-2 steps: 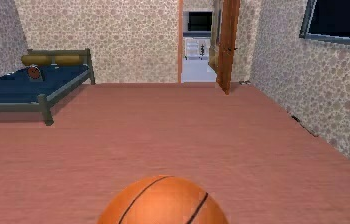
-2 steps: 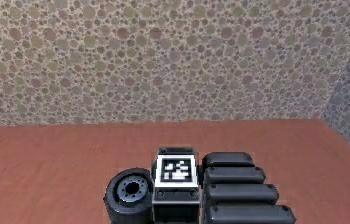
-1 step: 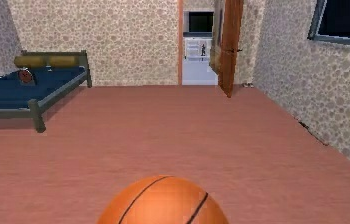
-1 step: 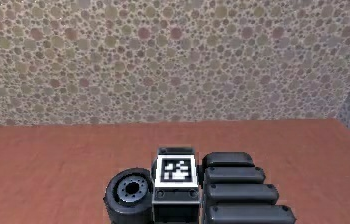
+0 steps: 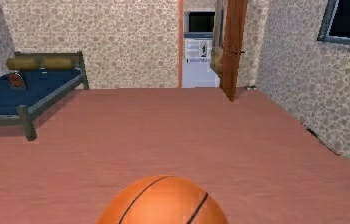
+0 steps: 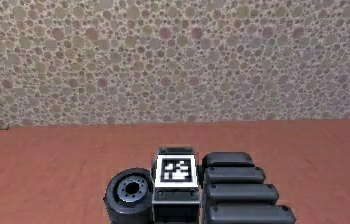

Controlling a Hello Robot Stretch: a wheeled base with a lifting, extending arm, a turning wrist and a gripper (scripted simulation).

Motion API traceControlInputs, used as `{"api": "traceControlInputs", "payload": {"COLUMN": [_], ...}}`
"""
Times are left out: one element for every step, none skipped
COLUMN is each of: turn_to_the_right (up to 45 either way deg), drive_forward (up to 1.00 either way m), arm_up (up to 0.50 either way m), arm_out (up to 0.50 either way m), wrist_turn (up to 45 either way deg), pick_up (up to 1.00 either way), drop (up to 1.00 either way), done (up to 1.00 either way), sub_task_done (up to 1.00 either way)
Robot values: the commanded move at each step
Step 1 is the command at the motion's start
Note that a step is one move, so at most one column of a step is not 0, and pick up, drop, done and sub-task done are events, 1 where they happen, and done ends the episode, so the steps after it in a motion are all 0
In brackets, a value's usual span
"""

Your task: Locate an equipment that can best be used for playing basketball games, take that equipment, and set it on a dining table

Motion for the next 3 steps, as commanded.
{"api": "traceControlInputs", "payload": {"turn_to_the_right": [45.0,45.0,15.0], "drive_forward": [0.00,0.00,0.00], "arm_up": [0.00,0.00,0.00], "arm_out": [0.00,0.00,0.00], "wrist_turn": [0.0,0.0,0.0], "pick_up": [0.00,0.00,0.00], "drop": [0.00,0.00,0.00], "done": [0.00,0.00,0.00], "sub_task_done": [0.00,0.00,0.00]}}
